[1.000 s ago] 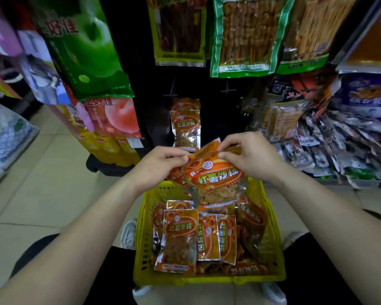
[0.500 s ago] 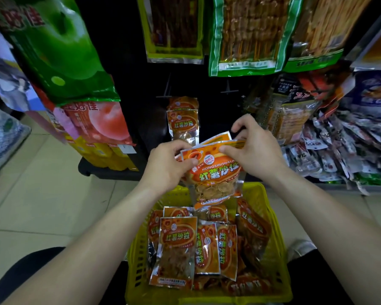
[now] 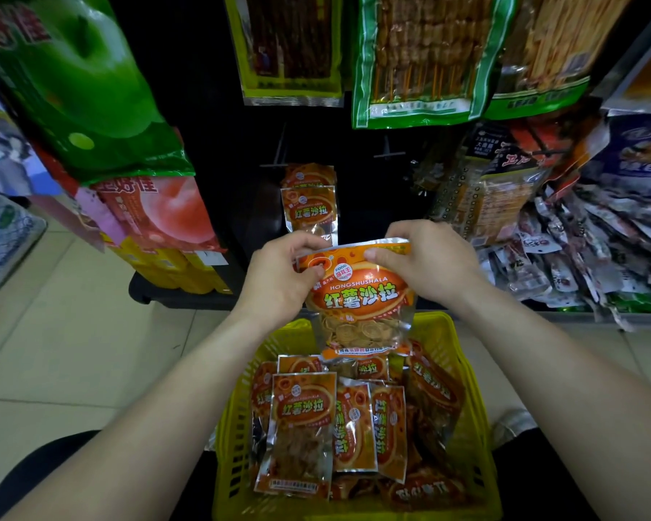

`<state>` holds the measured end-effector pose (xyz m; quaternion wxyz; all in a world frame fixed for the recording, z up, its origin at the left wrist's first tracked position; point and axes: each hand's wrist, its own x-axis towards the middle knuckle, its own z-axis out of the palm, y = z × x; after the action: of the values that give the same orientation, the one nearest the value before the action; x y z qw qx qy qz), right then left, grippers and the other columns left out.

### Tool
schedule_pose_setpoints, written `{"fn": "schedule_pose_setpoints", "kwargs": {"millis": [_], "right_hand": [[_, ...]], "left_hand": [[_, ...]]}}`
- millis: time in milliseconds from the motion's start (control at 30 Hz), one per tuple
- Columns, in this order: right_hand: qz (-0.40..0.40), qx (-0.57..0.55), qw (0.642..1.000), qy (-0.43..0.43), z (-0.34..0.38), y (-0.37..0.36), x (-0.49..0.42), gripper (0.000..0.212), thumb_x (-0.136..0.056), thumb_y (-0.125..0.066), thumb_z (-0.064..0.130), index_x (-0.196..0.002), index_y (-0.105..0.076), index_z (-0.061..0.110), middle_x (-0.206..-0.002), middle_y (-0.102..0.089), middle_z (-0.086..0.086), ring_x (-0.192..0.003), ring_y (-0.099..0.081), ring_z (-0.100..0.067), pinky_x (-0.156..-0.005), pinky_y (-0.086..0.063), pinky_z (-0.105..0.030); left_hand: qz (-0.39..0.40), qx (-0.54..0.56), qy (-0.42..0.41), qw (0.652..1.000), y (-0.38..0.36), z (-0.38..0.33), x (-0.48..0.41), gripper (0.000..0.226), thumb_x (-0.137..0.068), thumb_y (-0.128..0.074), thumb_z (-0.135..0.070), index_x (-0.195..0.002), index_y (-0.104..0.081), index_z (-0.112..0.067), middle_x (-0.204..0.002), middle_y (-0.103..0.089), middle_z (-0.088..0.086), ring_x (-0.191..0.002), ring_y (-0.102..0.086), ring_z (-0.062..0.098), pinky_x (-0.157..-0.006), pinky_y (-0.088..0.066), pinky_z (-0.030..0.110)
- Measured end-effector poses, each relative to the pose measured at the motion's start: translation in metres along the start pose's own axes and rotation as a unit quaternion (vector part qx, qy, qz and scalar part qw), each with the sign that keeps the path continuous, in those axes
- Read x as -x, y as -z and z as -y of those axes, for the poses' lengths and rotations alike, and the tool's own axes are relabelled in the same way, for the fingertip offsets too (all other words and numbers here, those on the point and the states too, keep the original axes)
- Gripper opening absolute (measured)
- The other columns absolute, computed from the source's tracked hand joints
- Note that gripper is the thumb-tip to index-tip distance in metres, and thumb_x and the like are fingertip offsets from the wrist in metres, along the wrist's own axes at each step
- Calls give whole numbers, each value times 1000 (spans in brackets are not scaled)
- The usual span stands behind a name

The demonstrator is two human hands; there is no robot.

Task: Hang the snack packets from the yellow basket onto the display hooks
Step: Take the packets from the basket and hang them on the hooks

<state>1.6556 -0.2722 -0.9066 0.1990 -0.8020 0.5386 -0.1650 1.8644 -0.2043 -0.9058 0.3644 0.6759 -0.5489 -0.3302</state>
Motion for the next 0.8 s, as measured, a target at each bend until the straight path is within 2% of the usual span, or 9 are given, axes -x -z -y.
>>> {"fn": "schedule_pose_setpoints", "kwargs": {"millis": [100, 333, 467, 567, 700, 800], "right_hand": [[7, 31, 999, 6, 2, 3, 1, 37, -88, -54, 67, -84, -60, 31, -78, -67, 9, -75, -63, -13, -55, -43, -27], [43, 43, 996, 64, 1, 9, 1, 33, -89, -53, 65, -79, -57, 34, -76, -68, 8, -76, -65, -17, -61, -48, -32], [44, 67, 995, 64, 1, 9, 0, 35, -89, -51, 67, -80, -58, 33, -78, -68, 7, -77, -65, -18, -62, -49, -33], [44, 102, 991, 77, 3, 8, 0, 37, -92, -49, 64, -81, -59, 31, -77, -66, 8, -76, -63, -17, -59, -41, -30], [63, 133, 984, 102, 7, 10, 0, 32, -96, -49, 59, -87, -61, 31, -81, -66, 8, -78, -63, -15, -59, -42, -29], [88, 121, 980, 130, 15, 7, 2, 24, -95, -52, 56, -104, -63, 36, -87, -69, 9, -85, -65, -17, -63, -44, -30]], "left_hand": [[-2, -3, -3, 1000, 0, 0, 1, 23, -92, -71, -16, -105, -67, -34, -113, -70, -6, -104, -66, 12, -72, -61, 29], [30, 26, -1, 999, 3, -3, 4, 25, -94, -67, -11, -106, -68, -33, -107, -68, -14, -100, -64, 6, -63, -57, 15], [39, 30, -4, 999, 2, -2, 4, 27, -95, -66, -9, -105, -68, -34, -104, -68, -16, -98, -65, 5, -65, -58, 17], [38, 29, -8, 999, 0, -2, 4, 27, -94, -66, -9, -104, -67, -35, -103, -67, -17, -98, -65, 5, -66, -58, 17], [35, 14, -10, 999, -3, 1, 1, 27, -94, -67, -10, -104, -69, -35, -103, -69, -16, -97, -66, 5, -70, -59, 21], [32, 10, -25, 999, -5, 2, 1, 29, -93, -67, -6, -104, -71, -32, -102, -72, -14, -96, -68, 2, -74, -61, 24]]}}
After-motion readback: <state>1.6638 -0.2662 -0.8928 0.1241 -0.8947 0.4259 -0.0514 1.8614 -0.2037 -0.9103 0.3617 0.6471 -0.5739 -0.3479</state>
